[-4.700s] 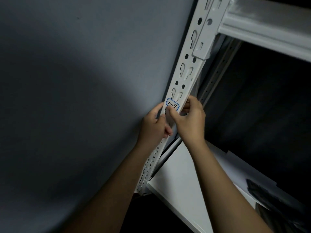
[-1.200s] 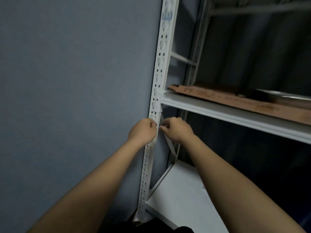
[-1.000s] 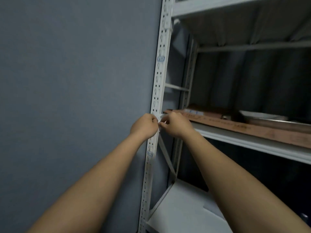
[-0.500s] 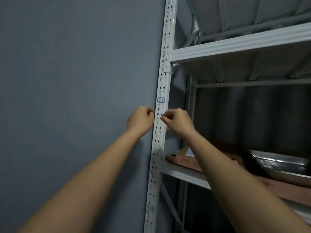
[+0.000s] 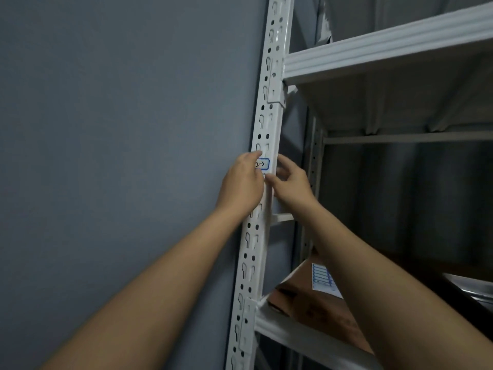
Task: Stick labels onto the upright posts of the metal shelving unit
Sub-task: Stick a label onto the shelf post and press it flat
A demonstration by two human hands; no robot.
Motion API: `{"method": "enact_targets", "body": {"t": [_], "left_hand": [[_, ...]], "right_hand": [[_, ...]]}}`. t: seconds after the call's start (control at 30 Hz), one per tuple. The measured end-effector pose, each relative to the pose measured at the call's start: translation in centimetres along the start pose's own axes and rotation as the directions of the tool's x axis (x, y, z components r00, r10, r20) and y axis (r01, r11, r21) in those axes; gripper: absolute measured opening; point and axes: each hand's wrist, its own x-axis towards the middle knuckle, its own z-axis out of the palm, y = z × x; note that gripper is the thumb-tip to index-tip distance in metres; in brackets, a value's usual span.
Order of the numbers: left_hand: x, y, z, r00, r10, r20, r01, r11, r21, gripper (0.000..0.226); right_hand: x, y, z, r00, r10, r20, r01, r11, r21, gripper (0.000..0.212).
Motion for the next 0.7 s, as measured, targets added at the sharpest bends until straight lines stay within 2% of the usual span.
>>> {"method": "enact_targets", "body": {"t": [0.1, 0.33, 0.47, 0.7], "left_hand": [[1.1, -0.2, 0.4, 0.998, 0.054, -0.024, -0.053, 0.998, 0.022, 0.036], [1.7, -1.7, 0.9, 0.989, 0.146, -0.002, -0.145, 0.981, 0.126, 0.017], [1.8, -2.1, 0.5, 0.983, 0.185, 0.012, -0.184, 0.964, 0.191, 0.017], [2.7, -1.9, 0.1, 0.979, 0.203, -0.007, -0.198, 0.960, 0.198, 0.012]], "right_hand": [[-0.1, 0.2, -0.3, 0.999, -0.002, 0.038, 0.000, 0.998, 0.066, 0.045], [-0.3, 1.1, 0.6, 1.000, -0.007, 0.002, 0.007, 0.998, 0.068, 0.046], [-0.2, 1.6, 1.0, 1.000, 0.016, -0.021, -0.015, 0.996, 0.084, 0.049], [0.0, 2.5, 1.6, 0.997, 0.008, -0.075, -0.003, 0.997, 0.076, 0.053]]}}
